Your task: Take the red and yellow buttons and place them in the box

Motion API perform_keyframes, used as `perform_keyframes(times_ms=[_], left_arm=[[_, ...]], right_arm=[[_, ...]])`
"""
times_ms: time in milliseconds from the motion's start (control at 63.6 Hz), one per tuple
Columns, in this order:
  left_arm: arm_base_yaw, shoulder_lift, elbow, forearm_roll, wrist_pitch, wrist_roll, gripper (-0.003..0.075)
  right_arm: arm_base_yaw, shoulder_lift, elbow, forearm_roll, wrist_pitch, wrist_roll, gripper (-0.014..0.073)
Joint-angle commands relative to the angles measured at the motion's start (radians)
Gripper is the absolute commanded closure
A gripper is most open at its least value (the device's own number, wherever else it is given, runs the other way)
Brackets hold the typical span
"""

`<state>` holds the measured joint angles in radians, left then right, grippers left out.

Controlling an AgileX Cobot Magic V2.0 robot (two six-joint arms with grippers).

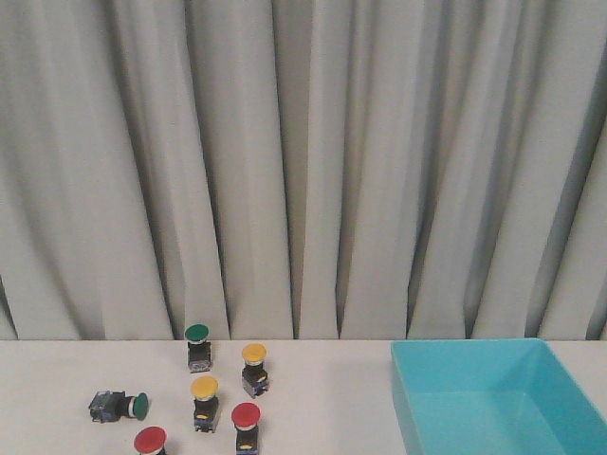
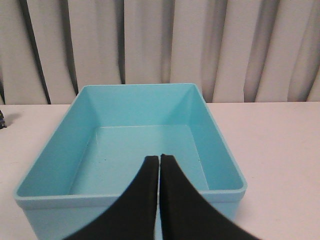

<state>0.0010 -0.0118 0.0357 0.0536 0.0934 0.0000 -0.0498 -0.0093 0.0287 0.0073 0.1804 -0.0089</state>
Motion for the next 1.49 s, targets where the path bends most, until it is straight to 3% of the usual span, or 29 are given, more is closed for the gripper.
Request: perform_keyframes(times_ms=[0, 1227, 1479], left_arm=[[-0.003, -0.014, 0.001, -0.005, -0.073, -0.011, 0.0647], [-0.003, -0.014, 0.001, -0.005, -0.074, -0.011, 0.0647], [-0.003, -0.014, -0.006, -0.013, -0.110, -0.014, 0.0647]], right_arm=[[0.000, -0.020, 0.015, -0.007, -0.075, -0.003, 0.0598], [0.000, -0.020, 0.015, -0.007, -0.080, -0.003, 0.0598], [0.000, -0.020, 0.014, -0.007, -0.163, -0.003, 0.0598]])
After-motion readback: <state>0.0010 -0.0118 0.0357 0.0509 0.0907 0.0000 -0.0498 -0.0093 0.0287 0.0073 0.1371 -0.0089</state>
